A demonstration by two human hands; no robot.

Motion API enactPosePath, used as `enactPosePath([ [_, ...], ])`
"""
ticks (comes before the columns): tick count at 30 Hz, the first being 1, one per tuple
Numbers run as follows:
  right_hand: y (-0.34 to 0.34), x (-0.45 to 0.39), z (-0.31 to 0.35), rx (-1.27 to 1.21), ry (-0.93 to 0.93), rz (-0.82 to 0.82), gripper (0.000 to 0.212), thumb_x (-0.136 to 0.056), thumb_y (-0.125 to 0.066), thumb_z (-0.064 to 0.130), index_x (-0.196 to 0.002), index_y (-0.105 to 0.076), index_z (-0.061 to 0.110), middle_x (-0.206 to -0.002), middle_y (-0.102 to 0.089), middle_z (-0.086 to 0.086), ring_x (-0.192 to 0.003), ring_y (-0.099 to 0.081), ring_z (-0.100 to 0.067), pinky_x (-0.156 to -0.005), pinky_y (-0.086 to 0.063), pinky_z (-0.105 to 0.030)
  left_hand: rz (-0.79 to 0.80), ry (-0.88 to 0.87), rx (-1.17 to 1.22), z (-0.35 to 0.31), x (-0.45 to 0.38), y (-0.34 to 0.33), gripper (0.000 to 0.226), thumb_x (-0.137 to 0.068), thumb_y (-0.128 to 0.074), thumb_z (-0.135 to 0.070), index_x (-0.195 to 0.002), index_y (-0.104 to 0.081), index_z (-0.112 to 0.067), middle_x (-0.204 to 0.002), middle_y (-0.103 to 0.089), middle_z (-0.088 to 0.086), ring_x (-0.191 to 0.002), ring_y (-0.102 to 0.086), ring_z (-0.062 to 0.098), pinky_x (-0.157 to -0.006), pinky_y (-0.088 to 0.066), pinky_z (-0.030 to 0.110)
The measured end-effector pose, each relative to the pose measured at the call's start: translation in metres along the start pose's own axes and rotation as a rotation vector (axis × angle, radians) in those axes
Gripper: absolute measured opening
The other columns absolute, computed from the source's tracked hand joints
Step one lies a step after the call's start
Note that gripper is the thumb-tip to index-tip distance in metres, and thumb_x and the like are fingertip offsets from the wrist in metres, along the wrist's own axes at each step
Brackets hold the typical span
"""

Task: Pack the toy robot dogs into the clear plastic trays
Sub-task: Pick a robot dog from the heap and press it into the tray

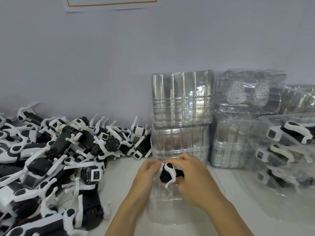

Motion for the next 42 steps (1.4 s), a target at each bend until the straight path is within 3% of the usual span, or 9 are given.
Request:
enactPosePath([
  [7,-0.0023,-0.0002,-0.0003,-0.032,-0.023,0.032,0.039,-0.084,-0.067,0.011,-0.102,-0.064,0.045,-0.093,-0.045,0.016,-0.094,-0.041,-0.006,-0.092,-0.040,-0.036,0.027,0.015,0.005,-0.0008,0.0004,0.0002,0.016,-0.100,-0.057,-0.023,-0.106,-0.064,-0.010,-0.117,-0.067,0.023,-0.116,-0.062,0.039,-0.108,-0.043,0.058],
  [11,-0.0018,-0.0007,-0.0012,-0.031,-0.024,0.031,0.042,-0.083,-0.064,0.009,-0.106,-0.064,0.044,-0.094,-0.047,0.016,-0.095,-0.042,-0.008,-0.091,-0.040,-0.035,0.037,0.017,0.027,-0.0001,0.0002,-0.0001,0.019,-0.101,-0.057,-0.021,-0.110,-0.063,-0.006,-0.119,-0.065,0.026,-0.112,-0.064,0.039,-0.107,-0.044,0.058],
  [15,-0.0010,-0.0014,-0.0032,-0.062,-0.035,0.033,0.042,-0.081,-0.065,0.005,-0.096,-0.064,0.045,-0.092,-0.048,0.013,-0.094,-0.045,-0.009,-0.085,-0.044,-0.033,0.042,0.020,0.045,0.0006,-0.0002,-0.0001,0.018,-0.101,-0.057,-0.018,-0.112,-0.064,-0.007,-0.120,-0.066,0.024,-0.116,-0.063,0.039,-0.106,-0.045,0.057],
  [20,-0.0009,-0.0004,-0.0022,0.008,-0.040,0.001,0.040,-0.082,-0.062,0.007,-0.103,-0.066,0.042,-0.091,-0.047,0.013,-0.092,-0.044,-0.009,-0.081,-0.046,-0.033,0.036,0.022,0.022,0.0012,-0.0014,0.0003,0.016,-0.102,-0.055,-0.014,-0.113,-0.064,-0.008,-0.119,-0.068,0.022,-0.115,-0.063,0.040,-0.103,-0.048,0.055],
  [25,-0.0027,-0.0002,-0.0008,0.000,-0.033,0.019,0.040,-0.086,-0.063,0.009,-0.103,-0.066,0.045,-0.092,-0.046,0.013,-0.094,-0.041,-0.008,-0.089,-0.041,-0.035,0.045,-0.002,-0.018,-0.0014,-0.0007,-0.0004,0.017,-0.103,-0.053,-0.011,-0.117,-0.063,-0.008,-0.123,-0.066,0.017,-0.117,-0.063,0.033,-0.106,-0.047,0.051],
  [31,-0.0029,0.0000,0.0007,-0.008,-0.043,0.055,0.031,-0.082,-0.060,0.005,-0.092,-0.071,0.032,-0.088,-0.050,0.008,-0.092,-0.040,-0.005,-0.086,-0.039,-0.035,0.028,0.006,-0.052,-0.0015,0.0005,-0.0002,0.021,-0.100,-0.052,-0.002,-0.112,-0.064,-0.015,-0.108,-0.070,0.005,-0.094,-0.068,0.016,-0.079,-0.052,0.029],
  [36,0.0002,-0.0005,0.0021,-0.017,-0.050,0.060,0.028,-0.080,-0.059,0.004,-0.085,-0.071,0.029,-0.087,-0.053,0.003,-0.089,-0.044,-0.013,-0.085,-0.042,-0.037,0.017,0.035,-0.060,-0.0007,0.0005,-0.0008,0.024,-0.097,-0.053,-0.001,-0.109,-0.066,-0.018,-0.108,-0.072,0.004,-0.096,-0.069,0.019,-0.078,-0.051,0.030],
  [42,-0.0011,0.0000,0.0014,-0.022,-0.043,0.041,0.030,-0.079,-0.061,0.004,-0.082,-0.069,0.033,-0.085,-0.051,0.006,-0.087,-0.044,-0.010,-0.083,-0.040,-0.035,-0.010,0.071,-0.056,0.0028,-0.0026,0.0016,0.027,-0.091,-0.060,0.000,-0.108,-0.069,-0.019,-0.110,-0.073,0.007,-0.103,-0.070,0.024,-0.084,-0.055,0.035],
])
Point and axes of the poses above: each hand's wrist, its own x-axis away from the middle knuckle, its own y-axis out of the back of the hand, z = x × y, the point moved 7 cm from there along -x, towards the middle knuckle
